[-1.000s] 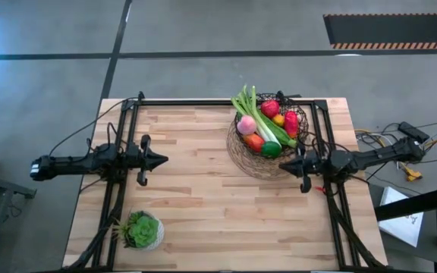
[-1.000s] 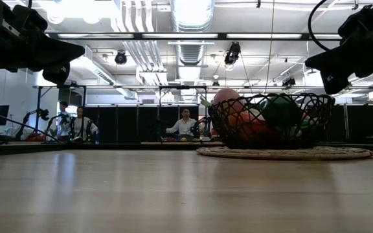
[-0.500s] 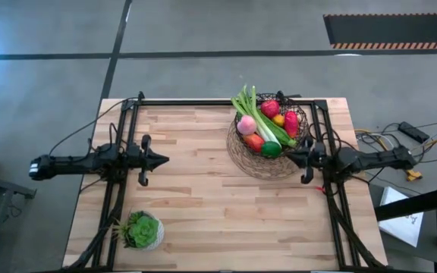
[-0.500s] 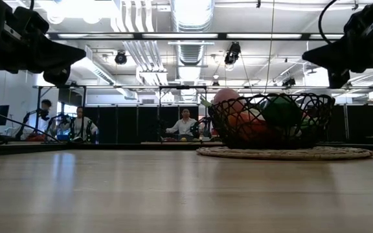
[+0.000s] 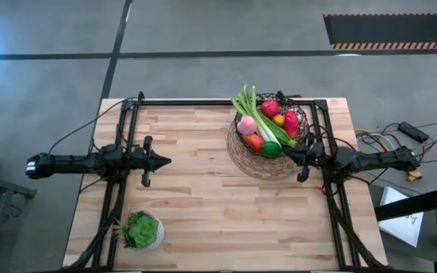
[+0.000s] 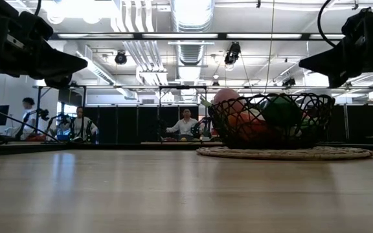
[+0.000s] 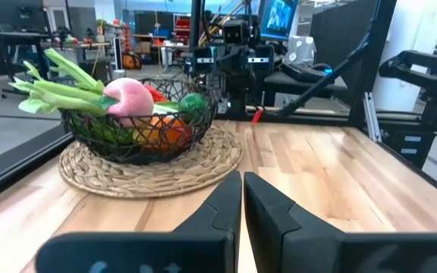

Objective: Build produce basket
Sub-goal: Return to Home Position

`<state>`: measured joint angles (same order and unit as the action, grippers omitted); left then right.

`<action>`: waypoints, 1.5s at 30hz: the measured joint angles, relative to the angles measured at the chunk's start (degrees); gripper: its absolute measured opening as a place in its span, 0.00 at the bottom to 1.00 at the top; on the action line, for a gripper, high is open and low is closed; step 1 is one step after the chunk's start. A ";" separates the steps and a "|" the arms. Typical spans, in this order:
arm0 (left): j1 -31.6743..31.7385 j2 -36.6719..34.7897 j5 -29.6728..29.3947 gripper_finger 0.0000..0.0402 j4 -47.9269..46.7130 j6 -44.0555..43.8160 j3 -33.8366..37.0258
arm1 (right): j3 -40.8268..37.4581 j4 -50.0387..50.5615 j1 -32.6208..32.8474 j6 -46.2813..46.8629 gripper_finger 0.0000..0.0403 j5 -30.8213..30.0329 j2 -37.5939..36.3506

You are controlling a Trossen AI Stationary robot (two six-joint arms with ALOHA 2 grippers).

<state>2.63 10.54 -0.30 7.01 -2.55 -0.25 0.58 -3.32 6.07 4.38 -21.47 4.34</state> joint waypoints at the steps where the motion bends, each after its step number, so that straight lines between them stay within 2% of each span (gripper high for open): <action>1: 0.00 0.24 0.00 0.00 -0.02 0.00 0.00 | 0.00 -0.03 0.00 -0.94 0.02 -0.04 0.29; 13: 0.00 2.23 0.02 0.00 0.01 -0.02 0.00 | 0.00 -0.17 0.00 -1.44 0.02 -0.05 1.07; 45: 0.00 2.06 0.06 0.00 0.02 -0.04 0.00 | 0.00 -0.30 0.00 -1.44 0.02 -0.05 1.05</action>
<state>2.63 12.60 -0.23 7.02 -2.59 -0.25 0.58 -3.62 6.07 2.94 -21.52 5.39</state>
